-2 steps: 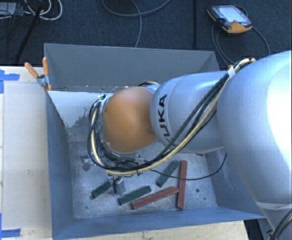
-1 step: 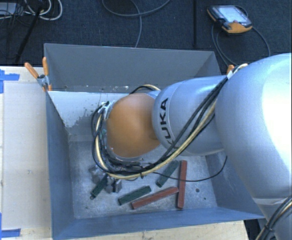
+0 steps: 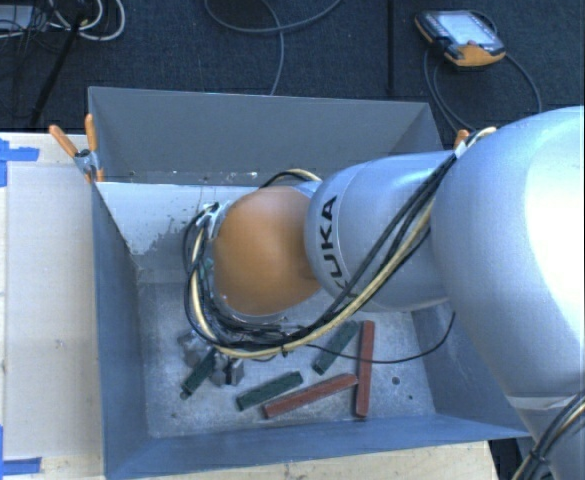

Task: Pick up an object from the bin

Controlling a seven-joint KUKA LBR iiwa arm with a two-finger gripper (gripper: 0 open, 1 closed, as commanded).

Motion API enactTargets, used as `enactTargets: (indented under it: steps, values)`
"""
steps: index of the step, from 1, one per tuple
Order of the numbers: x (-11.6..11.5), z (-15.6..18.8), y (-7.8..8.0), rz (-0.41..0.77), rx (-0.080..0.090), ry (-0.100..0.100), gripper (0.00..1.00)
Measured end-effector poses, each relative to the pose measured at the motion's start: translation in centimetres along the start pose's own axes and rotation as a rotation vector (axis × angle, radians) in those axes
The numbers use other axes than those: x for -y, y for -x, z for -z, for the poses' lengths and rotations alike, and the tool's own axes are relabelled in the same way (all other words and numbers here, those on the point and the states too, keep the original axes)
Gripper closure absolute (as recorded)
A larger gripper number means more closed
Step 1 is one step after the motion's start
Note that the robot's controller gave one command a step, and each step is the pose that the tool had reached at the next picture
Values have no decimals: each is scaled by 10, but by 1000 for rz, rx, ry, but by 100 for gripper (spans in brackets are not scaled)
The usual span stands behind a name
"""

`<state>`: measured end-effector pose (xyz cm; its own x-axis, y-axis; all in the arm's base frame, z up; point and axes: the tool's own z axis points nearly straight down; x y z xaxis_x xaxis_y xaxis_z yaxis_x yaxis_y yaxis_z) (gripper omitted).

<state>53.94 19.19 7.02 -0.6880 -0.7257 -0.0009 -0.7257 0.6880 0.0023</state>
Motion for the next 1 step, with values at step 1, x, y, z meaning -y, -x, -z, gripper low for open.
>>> enactTargets:
  steps: [1]
  values:
    - [0, 1, 0, 0, 1, 0, 100]
